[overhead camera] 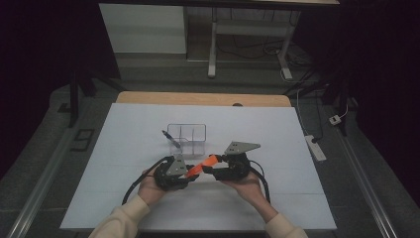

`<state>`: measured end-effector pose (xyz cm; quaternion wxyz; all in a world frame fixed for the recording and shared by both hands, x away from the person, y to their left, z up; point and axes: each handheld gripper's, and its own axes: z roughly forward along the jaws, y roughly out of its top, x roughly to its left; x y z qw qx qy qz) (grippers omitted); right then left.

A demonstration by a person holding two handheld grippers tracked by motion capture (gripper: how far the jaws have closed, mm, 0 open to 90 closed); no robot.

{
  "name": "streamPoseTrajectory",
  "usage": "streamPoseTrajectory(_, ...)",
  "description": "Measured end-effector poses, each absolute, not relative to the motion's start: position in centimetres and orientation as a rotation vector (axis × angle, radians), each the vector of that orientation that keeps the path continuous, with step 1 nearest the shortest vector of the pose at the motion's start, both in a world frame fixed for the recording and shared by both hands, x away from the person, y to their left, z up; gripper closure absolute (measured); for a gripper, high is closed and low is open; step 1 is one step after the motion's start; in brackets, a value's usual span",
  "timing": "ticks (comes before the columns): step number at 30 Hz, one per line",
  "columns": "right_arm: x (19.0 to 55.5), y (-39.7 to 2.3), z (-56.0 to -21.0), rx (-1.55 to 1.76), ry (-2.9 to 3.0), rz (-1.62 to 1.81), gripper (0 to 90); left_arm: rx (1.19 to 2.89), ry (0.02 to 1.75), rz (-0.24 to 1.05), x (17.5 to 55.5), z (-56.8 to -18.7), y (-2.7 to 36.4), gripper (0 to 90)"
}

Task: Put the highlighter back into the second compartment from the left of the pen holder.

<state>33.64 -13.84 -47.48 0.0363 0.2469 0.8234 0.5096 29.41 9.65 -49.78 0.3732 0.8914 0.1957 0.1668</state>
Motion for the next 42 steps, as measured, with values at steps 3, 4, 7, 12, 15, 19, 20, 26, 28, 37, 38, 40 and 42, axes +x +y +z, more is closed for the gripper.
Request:
streamPoseTrajectory(3, 33.80, -14.06, -47.42, 0.774, 2.533, 1.616, 53.3, 2.301, 0.498, 0.435, 29.43, -49.94, 9.40, 64.5)
streamPoseTrajectory(4, 33.80, -14.08, -47.38, 0.778, 2.532, 1.627, 54.3, 2.312, 0.498, 0.433, 29.45, -50.03, 9.19, 64.5)
streamPoseTrajectory(7, 33.69, -14.04, -47.27, 0.769, 2.526, 1.640, 57.0, 2.316, 0.500, 0.423, 29.49, -50.11, 9.05, 64.5)
streamPoseTrajectory(12, 33.62, -14.03, -47.18, 0.764, 2.520, 1.672, 60.2, 2.321, 0.497, 0.425, 29.57, -50.23, 8.89, 64.4)
streamPoseTrajectory(15, 33.64, -14.06, -47.16, 0.759, 2.518, 1.692, 62.0, 2.324, 0.495, 0.429, 29.60, -50.29, 8.80, 64.3)
streamPoseTrajectory(19, 33.57, -14.00, -47.15, 0.753, 2.515, 1.705, 63.3, 2.324, 0.495, 0.431, 29.62, -50.34, 8.75, 64.1)
streamPoseTrajectory(20, 33.55, -13.99, -47.14, 0.750, 2.514, 1.710, 63.6, 2.323, 0.497, 0.432, 29.62, -50.35, 8.74, 64.0)
streamPoseTrajectory(26, 33.50, -13.98, -47.16, 0.750, 2.507, 1.742, 64.8, 2.309, 0.508, 0.417, 29.74, -50.38, 8.81, 63.0)
streamPoseTrajectory(28, 33.50, -14.00, -47.17, 0.753, 2.502, 1.752, 65.1, 2.300, 0.517, 0.414, 29.77, -50.41, 8.82, 62.3)
streamPoseTrajectory(37, 33.49, -14.32, -47.02, 0.754, 2.464, 1.765, 65.4, 2.273, 0.548, 0.395, 29.84, -50.30, 8.97, 50.9)
streamPoseTrajectory(38, 33.51, -14.39, -46.98, 0.753, 2.462, 1.767, 65.4, 2.268, 0.556, 0.395, 29.84, -50.25, 9.02, 49.0)
streamPoseTrajectory(40, 33.53, -14.53, -46.89, 0.752, 2.453, 1.766, 65.4, 2.261, 0.565, 0.394, 29.84, -50.19, 9.11, 45.7)
streamPoseTrajectory(42, 33.54, -14.67, -46.79, 0.757, 2.441, 1.773, 65.4, 2.224, 0.603, 0.375, 29.86, -49.99, 9.45, 43.3)
